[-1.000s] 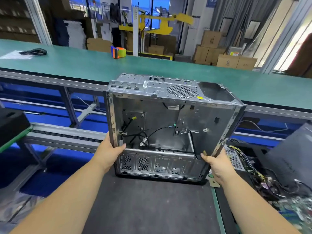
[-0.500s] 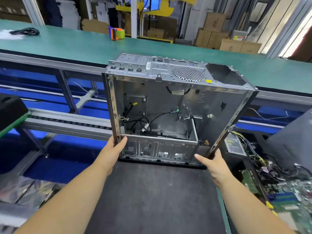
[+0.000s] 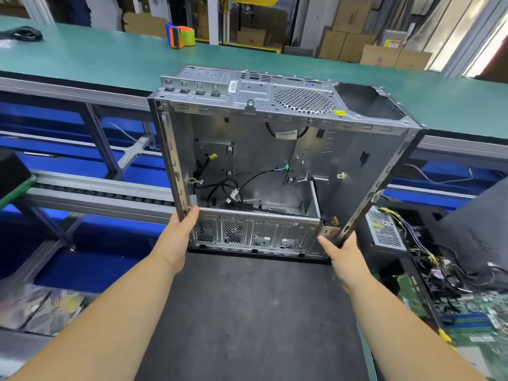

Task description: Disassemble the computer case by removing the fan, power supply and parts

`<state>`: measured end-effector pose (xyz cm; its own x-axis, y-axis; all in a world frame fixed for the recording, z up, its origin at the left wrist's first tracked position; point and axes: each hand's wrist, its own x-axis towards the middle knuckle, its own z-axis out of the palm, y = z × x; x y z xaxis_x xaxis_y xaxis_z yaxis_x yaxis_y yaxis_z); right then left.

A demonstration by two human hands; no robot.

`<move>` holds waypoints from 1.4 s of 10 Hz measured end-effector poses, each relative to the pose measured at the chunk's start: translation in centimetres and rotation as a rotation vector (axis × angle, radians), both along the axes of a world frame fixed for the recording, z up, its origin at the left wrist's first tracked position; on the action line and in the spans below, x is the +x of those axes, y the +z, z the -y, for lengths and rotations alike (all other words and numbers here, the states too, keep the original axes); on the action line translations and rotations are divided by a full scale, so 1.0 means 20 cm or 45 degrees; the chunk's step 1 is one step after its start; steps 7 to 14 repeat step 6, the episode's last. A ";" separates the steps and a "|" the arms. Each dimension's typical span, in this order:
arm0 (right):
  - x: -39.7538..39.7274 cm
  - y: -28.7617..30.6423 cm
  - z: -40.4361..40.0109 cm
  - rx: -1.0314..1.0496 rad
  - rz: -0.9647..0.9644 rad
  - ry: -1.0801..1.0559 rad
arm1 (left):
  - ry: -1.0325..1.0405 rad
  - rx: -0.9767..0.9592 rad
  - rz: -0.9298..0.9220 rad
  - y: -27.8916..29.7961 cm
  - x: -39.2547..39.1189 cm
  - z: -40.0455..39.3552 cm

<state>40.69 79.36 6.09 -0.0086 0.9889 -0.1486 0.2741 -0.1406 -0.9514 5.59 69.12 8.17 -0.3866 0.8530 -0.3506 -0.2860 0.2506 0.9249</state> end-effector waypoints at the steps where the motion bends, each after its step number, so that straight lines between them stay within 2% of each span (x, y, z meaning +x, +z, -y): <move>1: -0.02 0.00 -0.03 -0.014 0.011 -0.013 | 0.008 0.014 0.013 0.01 -0.01 -0.03; 4: -0.05 0.06 0.00 -0.060 0.005 -0.052 | 0.006 0.032 0.038 0.07 -0.01 -0.02; 6: -0.09 0.10 0.13 -0.116 0.054 -0.151 | -0.025 0.084 -0.036 0.04 -0.02 0.07; 14: -0.09 0.10 0.13 -0.116 0.054 -0.151 | -0.025 0.084 -0.036 0.04 -0.02 0.07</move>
